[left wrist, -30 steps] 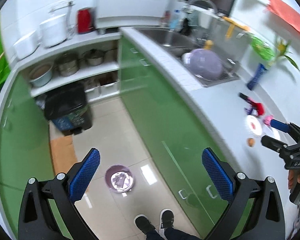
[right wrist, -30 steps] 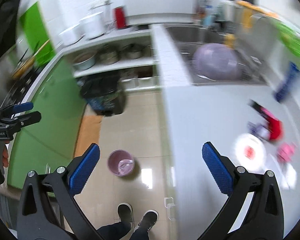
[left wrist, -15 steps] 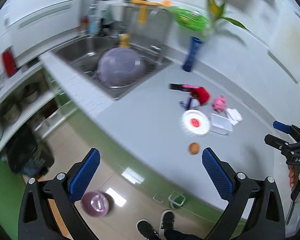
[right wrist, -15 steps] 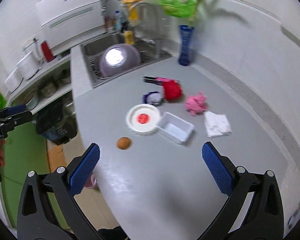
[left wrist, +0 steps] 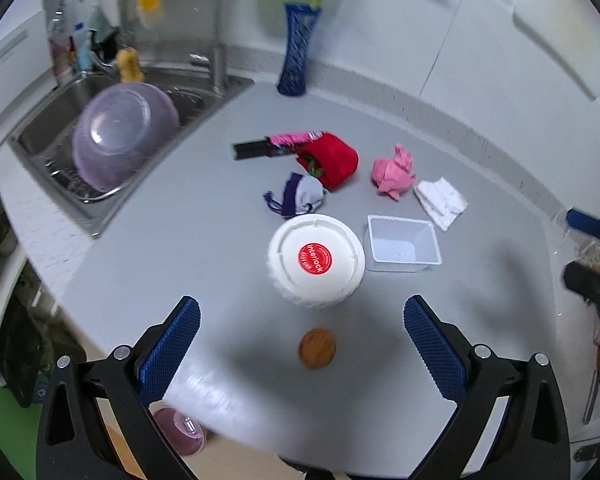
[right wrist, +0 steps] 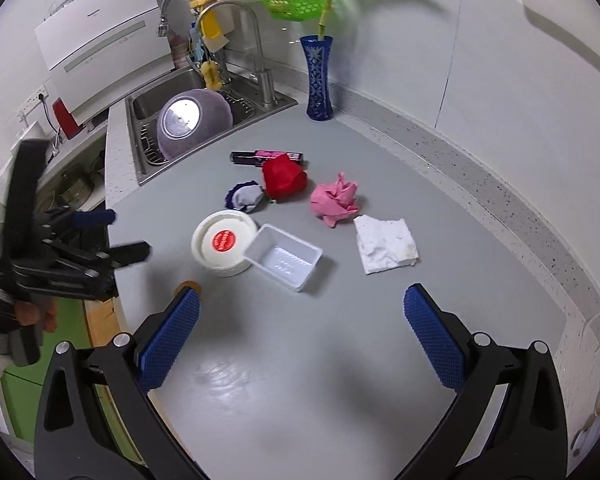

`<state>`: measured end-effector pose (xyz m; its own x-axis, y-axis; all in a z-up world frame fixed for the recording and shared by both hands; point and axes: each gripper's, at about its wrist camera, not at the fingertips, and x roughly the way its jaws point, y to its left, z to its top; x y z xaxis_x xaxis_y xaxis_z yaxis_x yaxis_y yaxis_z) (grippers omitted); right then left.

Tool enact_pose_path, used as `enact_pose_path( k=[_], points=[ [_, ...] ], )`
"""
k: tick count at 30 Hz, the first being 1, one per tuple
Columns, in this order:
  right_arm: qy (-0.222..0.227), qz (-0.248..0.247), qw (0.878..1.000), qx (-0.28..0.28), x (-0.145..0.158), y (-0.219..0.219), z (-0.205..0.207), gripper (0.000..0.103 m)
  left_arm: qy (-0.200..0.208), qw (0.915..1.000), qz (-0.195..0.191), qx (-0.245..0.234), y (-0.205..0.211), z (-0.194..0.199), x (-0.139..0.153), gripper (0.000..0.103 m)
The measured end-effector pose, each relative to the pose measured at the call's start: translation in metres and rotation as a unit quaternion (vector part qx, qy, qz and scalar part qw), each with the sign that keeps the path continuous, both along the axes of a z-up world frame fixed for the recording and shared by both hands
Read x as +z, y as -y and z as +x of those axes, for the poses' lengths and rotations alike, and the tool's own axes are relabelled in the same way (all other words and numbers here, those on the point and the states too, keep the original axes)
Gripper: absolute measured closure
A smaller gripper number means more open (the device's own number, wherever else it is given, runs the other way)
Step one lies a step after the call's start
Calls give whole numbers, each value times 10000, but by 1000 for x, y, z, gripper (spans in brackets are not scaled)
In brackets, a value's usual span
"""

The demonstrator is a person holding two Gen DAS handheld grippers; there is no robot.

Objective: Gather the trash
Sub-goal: 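Grasp the white round lid with the left tool while the right tool grasps the white box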

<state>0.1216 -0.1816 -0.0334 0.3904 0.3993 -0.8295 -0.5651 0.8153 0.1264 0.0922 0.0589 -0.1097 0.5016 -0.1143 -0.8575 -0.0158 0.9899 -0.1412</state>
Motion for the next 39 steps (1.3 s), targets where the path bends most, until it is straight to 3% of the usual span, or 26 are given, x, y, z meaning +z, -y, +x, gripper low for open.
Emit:
enact_pose_path(
  k=[8, 16, 28, 30, 39],
  points=[
    [-265, -20, 9996, 44, -22, 10, 30, 3, -454, 9979, 378, -250, 20, 39, -50, 5],
    [-473, -1, 9989, 55, -36, 14, 44, 3, -690, 9960, 464, -318, 28, 57, -82, 5],
    [-534, -13, 9985, 111, -40, 10, 43, 3, -532, 9967, 563, -226, 31, 72, -88, 5],
    [-527, -19, 9985, 136, -40, 9, 42, 3, -438, 9978, 440, -231, 30, 72, -83, 13],
    [-528, -50, 9982, 282, -40, -2, 38, 3, -494, 9975, 461, -210, 33, 73, -86, 11]
  ],
)
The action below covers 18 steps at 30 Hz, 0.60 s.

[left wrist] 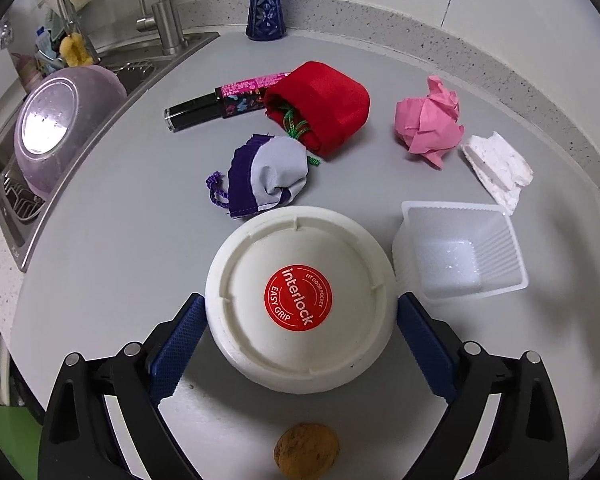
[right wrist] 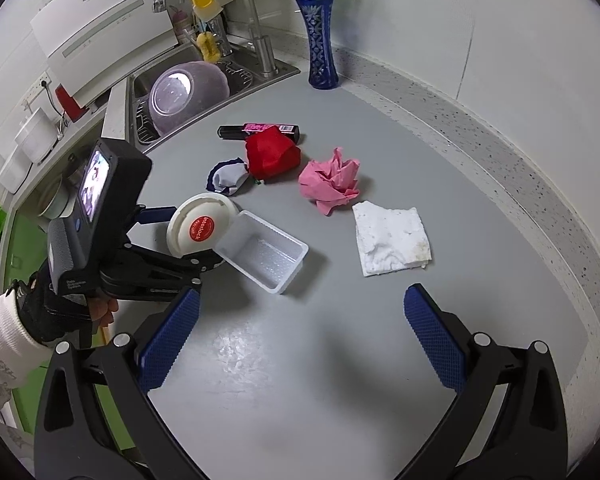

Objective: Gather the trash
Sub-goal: 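Grasp the white round lid with the left tool while the right tool grasps the white box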

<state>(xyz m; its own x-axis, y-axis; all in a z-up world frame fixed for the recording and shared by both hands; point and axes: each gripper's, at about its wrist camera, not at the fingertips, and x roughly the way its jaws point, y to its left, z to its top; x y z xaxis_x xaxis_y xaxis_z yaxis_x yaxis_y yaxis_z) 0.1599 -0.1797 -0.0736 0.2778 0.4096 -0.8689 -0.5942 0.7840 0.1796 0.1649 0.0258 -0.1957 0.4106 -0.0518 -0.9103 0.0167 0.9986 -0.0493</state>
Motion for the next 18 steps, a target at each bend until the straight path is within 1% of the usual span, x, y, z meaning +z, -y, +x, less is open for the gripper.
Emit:
enact_pose_path(
  k=[2, 3, 5, 10, 15, 18],
  points=[
    [2, -17, 10000, 32, 0, -2, -1, 3, 18, 9999, -94, 51, -2, -1, 0, 12],
    [7, -25, 10000, 48, 0, -2, -1, 3, 14, 10000, -39, 46, -1, -2, 1, 12],
    [17, -34, 10000, 88, 1, -3, -2, 3, 7, 10000, -59, 36, -1, -3, 3, 12],
    [32, -62, 9995, 322, -1, -12, 2, 3, 74, 9998, -108, 149, -9, -9, 18, 13],
    [38, -230, 9964, 811, -13, -35, 7, 3, 180, 9992, -171, 303, -22, -21, 45, 13],
    [61, -391, 9920, 1199, -28, -52, 12, 3, 279, 9986, -183, 419, -30, -29, 64, 13]
  ],
)
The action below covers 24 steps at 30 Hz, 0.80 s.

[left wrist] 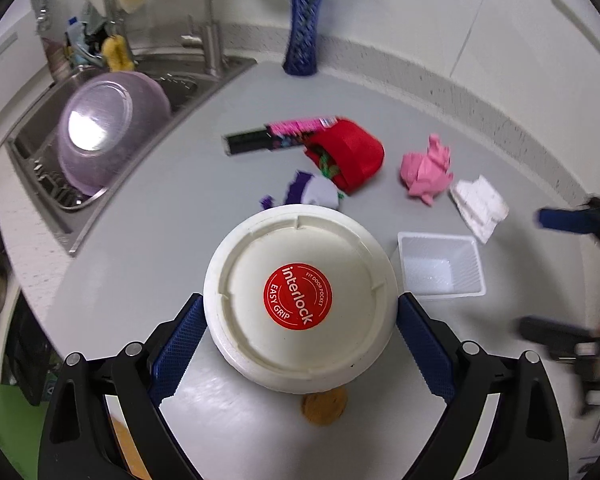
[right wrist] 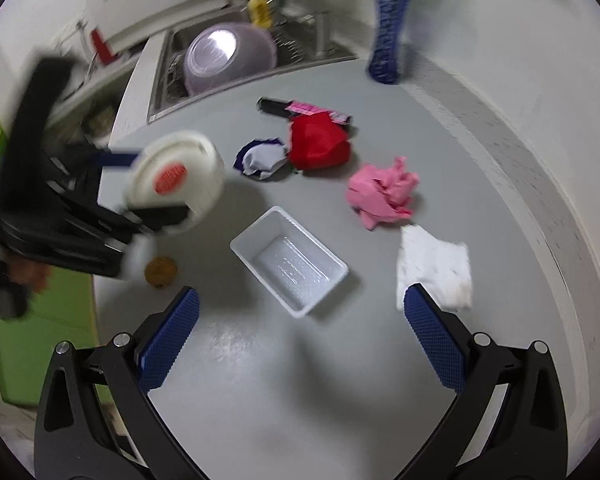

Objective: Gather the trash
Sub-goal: 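Grasp the white round lid with the left tool while the right tool grasps the white box, then carry the lid and box to the pink wastebasket and release both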

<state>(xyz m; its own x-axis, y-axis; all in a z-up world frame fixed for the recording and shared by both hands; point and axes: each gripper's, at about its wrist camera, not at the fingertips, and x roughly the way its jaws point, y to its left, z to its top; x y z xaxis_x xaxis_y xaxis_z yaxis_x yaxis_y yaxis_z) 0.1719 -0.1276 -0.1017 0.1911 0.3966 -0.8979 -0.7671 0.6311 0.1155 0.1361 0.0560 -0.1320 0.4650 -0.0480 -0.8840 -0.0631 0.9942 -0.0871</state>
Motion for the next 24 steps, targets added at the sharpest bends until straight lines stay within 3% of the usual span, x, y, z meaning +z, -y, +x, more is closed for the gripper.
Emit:
enact_pose_path(
  k=[7, 9, 10, 13, 16, 24],
  points=[
    [118, -691, 9914, 1105, -44, -44, 12, 4, 226, 9995, -13, 230, -15, -18, 34, 12],
    [145, -864, 9866, 1379, -55, -53, 13, 17, 260, 9991, -39, 320, -20, -24, 38, 12],
    [105, -987, 9837, 1501, -62, -58, 15, 31, 272, 9990, -50, 359, -22, -27, 40, 12],
    [81, -1144, 9802, 1613, -70, -64, 18, 41, 299, 9984, -72, 483, -30, -37, 43, 13],
    [114, -1016, 9831, 1518, -60, -62, 20, 58, 314, 9978, -92, 582, -37, -46, 46, 12],
    [236, -200, 9966, 766, -3, -41, 4, 61, 399, 9956, -167, 835, -49, -80, 54, 12]
  ],
)
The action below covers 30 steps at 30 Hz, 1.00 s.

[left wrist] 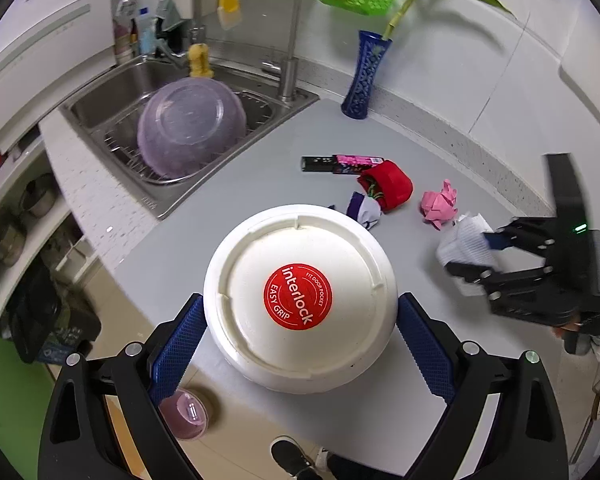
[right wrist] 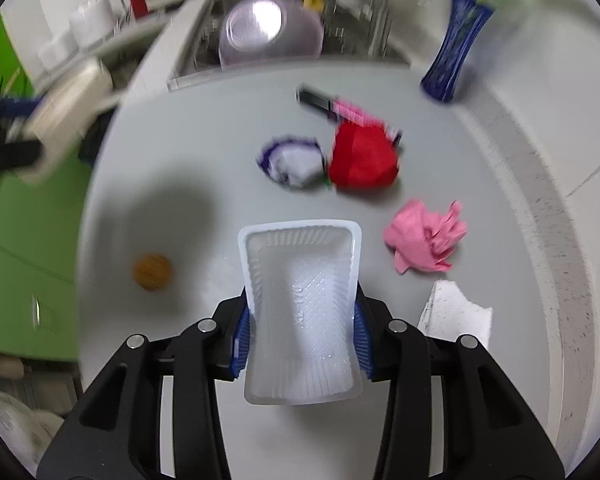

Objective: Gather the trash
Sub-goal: 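Carry the lid and box to the pink wastebasket and release both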

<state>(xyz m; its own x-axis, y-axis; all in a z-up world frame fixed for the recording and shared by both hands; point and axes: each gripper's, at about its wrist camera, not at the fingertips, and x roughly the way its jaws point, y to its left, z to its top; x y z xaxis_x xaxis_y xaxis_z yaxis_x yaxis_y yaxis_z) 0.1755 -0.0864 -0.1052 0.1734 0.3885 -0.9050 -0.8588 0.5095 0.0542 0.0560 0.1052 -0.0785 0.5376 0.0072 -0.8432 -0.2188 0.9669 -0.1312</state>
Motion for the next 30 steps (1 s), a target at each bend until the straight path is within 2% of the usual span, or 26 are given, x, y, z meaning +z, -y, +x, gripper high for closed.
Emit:
enact_pose_path(
  k=[6, 11, 19, 23, 25, 27, 30],
  points=[
    [197, 654, 9975, 157, 55, -16, -45, 61, 59, 9991, 13, 423, -21, -54, 10, 12],
    [168, 1027, 9931, 539, 79, -50, -97, 61, 77, 9952, 112, 972, -49, -119, 20, 12],
    [9, 1388, 9791, 1484, 102, -127, -200, 61, 76, 9799, 201, 1984, -96, -241, 29, 12],
    [-99, 1384, 9721, 1889, 98, -163, -244, 61, 41, 9714, 111, 2371, -116, -281, 20, 12],
    [-152, 1344, 9704, 2002, 90, -179, -260, 61, 5, 9669, 26, 2550, -128, -295, 4, 12],
    [-213, 1246, 9697, 2091, 74, -195, -275, 61, -37, 9626, -84, 2709, -141, -305, -20, 12],
    [-188, 1008, 9695, 2227, 24, -225, -296, 61, -152, 9577, -213, 2866, -161, -315, -68, 12]
  ],
)
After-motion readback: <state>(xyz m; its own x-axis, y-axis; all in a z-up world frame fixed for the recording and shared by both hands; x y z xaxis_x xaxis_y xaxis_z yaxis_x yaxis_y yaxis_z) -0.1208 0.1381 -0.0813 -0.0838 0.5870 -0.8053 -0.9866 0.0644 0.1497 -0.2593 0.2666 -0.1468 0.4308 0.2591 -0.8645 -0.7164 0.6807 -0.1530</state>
